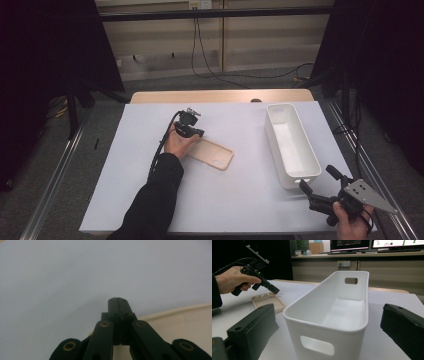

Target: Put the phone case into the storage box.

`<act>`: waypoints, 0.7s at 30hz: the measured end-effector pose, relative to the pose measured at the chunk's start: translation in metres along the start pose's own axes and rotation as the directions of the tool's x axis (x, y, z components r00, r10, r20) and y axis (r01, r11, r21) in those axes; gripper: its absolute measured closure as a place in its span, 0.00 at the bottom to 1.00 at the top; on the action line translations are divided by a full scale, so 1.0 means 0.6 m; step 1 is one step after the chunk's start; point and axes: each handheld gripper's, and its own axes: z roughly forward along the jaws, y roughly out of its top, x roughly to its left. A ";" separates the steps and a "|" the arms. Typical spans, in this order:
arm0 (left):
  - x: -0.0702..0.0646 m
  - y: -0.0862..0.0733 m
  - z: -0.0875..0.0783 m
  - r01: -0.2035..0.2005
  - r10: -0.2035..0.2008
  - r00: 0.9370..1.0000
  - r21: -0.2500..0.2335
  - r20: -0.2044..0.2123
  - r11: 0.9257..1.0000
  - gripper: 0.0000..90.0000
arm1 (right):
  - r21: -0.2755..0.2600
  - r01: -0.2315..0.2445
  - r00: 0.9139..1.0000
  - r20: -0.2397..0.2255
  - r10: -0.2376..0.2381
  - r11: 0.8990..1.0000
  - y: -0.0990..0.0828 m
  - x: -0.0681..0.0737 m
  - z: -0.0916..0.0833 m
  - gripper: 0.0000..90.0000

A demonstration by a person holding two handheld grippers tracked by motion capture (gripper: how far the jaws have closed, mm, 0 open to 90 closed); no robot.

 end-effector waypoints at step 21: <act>0.006 -0.004 0.001 0.010 -0.010 1.000 0.003 -0.022 1.000 1.00 | -0.001 0.002 1.000 -0.001 -0.002 1.000 0.000 0.000 0.000 0.00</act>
